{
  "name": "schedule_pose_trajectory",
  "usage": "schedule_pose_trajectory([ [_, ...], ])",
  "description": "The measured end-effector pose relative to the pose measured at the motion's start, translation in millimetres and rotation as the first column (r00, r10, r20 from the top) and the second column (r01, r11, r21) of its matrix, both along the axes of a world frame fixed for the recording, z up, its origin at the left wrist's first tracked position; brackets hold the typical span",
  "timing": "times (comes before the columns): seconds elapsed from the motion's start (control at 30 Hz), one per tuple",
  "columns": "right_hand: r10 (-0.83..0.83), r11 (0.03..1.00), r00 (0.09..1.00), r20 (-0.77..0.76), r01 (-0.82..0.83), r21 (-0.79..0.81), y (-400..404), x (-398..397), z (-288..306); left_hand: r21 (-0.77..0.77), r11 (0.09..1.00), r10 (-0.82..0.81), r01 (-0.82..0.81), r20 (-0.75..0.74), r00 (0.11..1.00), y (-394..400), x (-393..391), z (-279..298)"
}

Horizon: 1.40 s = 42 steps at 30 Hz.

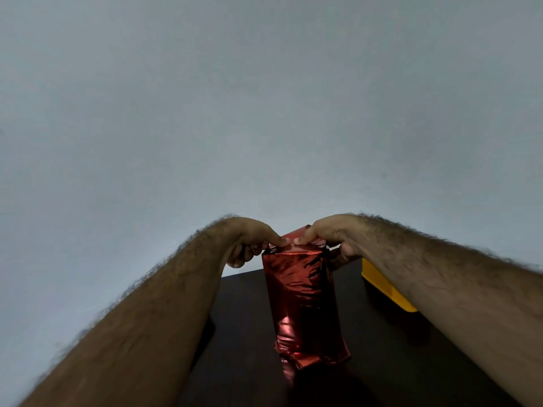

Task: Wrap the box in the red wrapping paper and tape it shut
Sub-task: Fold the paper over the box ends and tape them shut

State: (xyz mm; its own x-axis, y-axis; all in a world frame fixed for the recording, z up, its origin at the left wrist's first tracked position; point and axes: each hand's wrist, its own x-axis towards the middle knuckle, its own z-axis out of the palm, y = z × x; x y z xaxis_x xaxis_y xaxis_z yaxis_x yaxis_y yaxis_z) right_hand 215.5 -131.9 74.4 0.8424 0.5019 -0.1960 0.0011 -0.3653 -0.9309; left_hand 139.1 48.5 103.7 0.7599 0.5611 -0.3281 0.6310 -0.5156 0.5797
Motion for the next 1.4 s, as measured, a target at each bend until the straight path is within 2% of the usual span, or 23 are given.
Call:
schedule_pose_trajectory([
  [0.13,-0.006,1.0,1.0,-0.017,0.007,0.012,0.8,-2.9,1.8,-0.041,0.998,0.048,-0.045,0.057,0.997,-2.7,-3.2,-4.4],
  [0.23,-0.007,1.0,0.999,-0.035,0.008,0.007,0.1,-3.0,2.1,0.05,0.998,0.042,-0.049,0.135,0.99,-9.6,-3.5,-4.6],
  [0.3,-0.014,1.0,0.999,-0.049,0.015,0.02,-0.3,-2.0,0.7,0.122,0.989,0.038,-0.081,0.316,0.948,-10.4,-4.0,-5.4],
  [0.37,-0.023,0.998,0.998,-0.051,0.026,0.053,-2.3,-0.5,-1.8,0.097,0.993,0.02,-0.072,0.459,0.888,-9.0,-4.9,-6.7],
  [0.47,-0.013,0.988,0.995,-0.102,0.028,0.152,-5.0,3.0,-3.7,0.007,0.999,-0.032,0.033,0.485,0.874,-7.3,-9.5,-10.2],
  [0.53,0.001,0.978,0.99,-0.138,0.028,0.207,-6.2,6.0,-3.7,0.039,0.998,-0.06,0.047,0.534,0.843,-7.5,-12.4,-14.4],
  [0.63,-0.007,0.973,0.991,-0.13,0.037,0.229,-10.2,5.1,-3.4,0.086,0.996,-0.072,0.02,0.66,0.748,-12.0,-12.5,-25.2],
  [0.93,-0.136,0.953,0.991,0.017,0.126,0.275,-10.2,6.6,2.4,-0.004,0.991,-0.1,0.132,0.629,0.771,-19.2,0.4,-13.0],
  [1.1,-0.096,0.937,0.995,0.034,0.078,0.341,-5.7,9.0,1.7,-0.064,0.978,-0.116,0.199,0.624,0.772,-8.7,10.0,-12.5],
  [1.23,-0.067,0.923,0.997,0.029,0.051,0.38,-5.6,12.5,2.1,-0.142,0.957,-0.082,0.252,0.702,0.707,-7.6,14.1,-24.7],
  [1.4,-0.11,0.914,0.985,0.13,0.049,0.404,-2.0,18.7,-2.1,-0.314,0.894,0.052,0.321,0.782,0.621,-16.0,14.2,-39.6],
])
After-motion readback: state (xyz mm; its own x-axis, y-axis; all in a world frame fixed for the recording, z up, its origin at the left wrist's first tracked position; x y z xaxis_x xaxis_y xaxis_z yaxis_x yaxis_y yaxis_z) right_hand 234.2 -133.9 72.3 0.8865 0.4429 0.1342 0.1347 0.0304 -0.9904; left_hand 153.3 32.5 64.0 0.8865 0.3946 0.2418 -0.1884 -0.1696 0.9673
